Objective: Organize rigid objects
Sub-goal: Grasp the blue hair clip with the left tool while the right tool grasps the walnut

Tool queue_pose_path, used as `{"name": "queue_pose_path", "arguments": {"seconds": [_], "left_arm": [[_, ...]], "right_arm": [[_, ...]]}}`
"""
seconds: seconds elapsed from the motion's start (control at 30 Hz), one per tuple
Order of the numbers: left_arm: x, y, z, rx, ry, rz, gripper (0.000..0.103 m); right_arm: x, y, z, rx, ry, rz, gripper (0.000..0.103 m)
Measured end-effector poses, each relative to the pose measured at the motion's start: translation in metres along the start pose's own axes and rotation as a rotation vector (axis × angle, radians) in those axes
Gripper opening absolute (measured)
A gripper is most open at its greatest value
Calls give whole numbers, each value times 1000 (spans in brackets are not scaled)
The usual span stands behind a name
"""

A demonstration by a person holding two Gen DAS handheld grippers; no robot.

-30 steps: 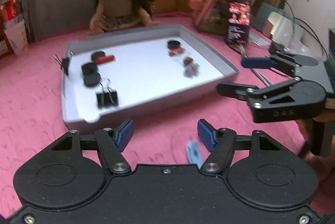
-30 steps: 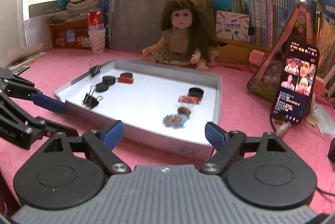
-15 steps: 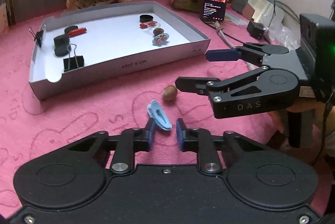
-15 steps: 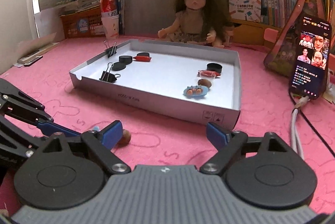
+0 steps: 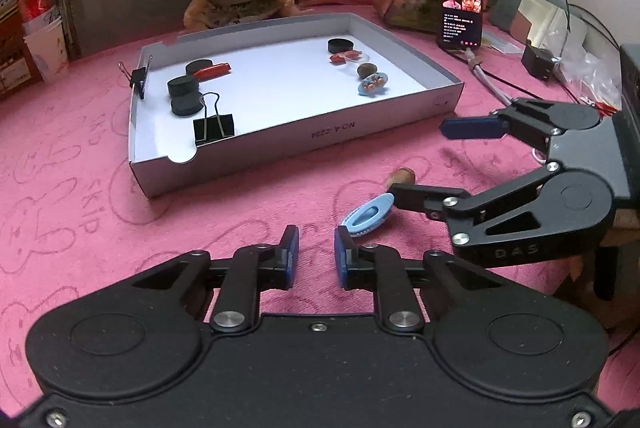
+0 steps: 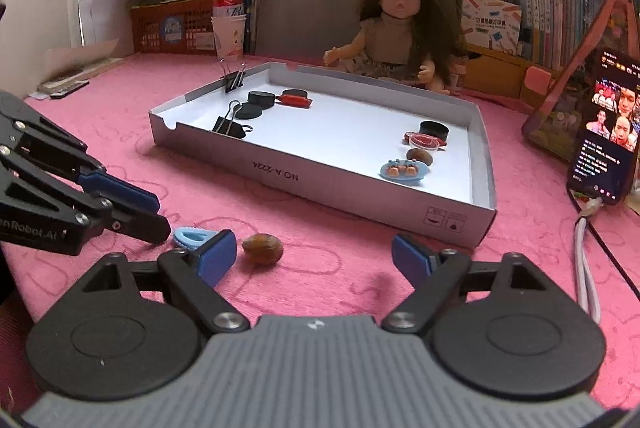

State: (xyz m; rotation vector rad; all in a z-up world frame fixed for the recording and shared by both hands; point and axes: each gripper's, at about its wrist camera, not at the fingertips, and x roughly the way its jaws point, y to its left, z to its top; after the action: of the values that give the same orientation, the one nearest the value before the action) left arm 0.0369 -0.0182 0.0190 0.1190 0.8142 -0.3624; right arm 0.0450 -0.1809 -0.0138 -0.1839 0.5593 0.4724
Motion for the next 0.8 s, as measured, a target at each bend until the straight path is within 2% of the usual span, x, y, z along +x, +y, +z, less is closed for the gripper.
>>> {"name": "queue_pose_path", "arguments": {"seconds": [0.13, 0.17, 0.23, 0.33, 0.4, 0.47, 0.63, 0.8], "left_arm": [[-2, -2, -2, -9, -4, -14, 19], [-2, -3, -2, -18, -5, -17, 20], [-3, -3, -2, -38, -12, -21, 22], [-6, -6, -3, -69, -39, -12, 30], [-8, -11, -4, -83, -66, 9, 38], [-9, -16, -7, -100, -93, 27, 42], [-5, -29, -11, -170, -132, 47, 48], [1, -42, -15, -247, -165, 106, 51]], "right_arm": [[2, 7, 0, 2, 0, 9, 69], [2, 8, 0, 3, 5, 16, 60], [2, 11, -1, 7, 10, 28, 49], [-1, 15, -2, 7, 12, 41, 39], [-4, 14, -2, 22, 9, 40, 39], [-7, 12, -3, 33, 0, 24, 39], [-17, 5, -6, 46, -27, -46, 38], [-24, -6, -13, 71, -38, -88, 39]]}}
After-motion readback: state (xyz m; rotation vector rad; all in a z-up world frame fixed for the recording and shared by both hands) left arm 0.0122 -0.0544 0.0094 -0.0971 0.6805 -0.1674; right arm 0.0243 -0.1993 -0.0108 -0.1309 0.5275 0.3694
